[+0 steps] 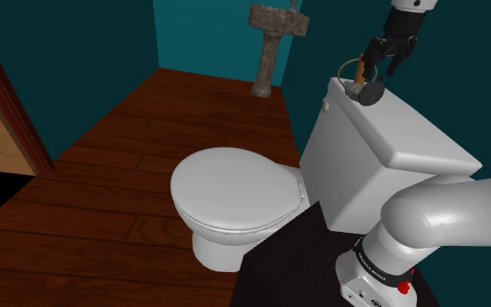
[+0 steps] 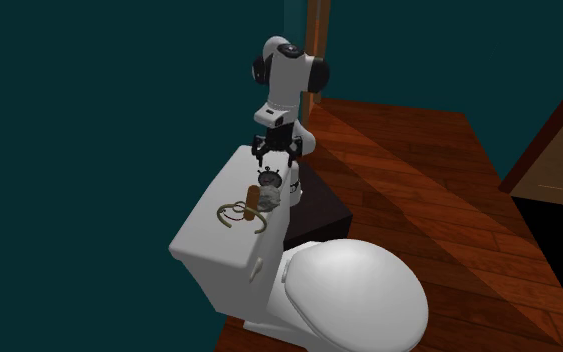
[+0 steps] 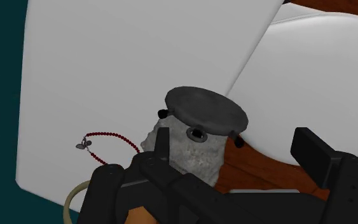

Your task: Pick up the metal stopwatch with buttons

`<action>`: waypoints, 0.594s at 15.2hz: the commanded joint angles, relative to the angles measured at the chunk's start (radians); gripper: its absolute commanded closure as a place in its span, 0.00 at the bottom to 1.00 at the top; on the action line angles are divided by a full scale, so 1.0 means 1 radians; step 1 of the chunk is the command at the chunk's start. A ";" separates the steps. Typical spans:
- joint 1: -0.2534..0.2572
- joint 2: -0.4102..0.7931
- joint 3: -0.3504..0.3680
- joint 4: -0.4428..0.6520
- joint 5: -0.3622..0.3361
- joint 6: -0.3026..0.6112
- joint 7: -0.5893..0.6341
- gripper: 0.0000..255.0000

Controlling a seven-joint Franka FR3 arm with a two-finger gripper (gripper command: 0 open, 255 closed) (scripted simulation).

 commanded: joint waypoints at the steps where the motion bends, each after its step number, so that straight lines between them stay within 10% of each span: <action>1: -0.002 -0.008 -0.003 -0.030 -0.003 0.022 0.003 0.00; 6: -0.004 -0.023 -0.008 -0.088 -0.008 0.065 0.010 0.00; 7: -0.004 -0.025 -0.009 -0.090 -0.009 0.066 0.009 1.00; 9: -0.004 -0.028 -0.008 -0.090 -0.009 0.062 0.009 1.00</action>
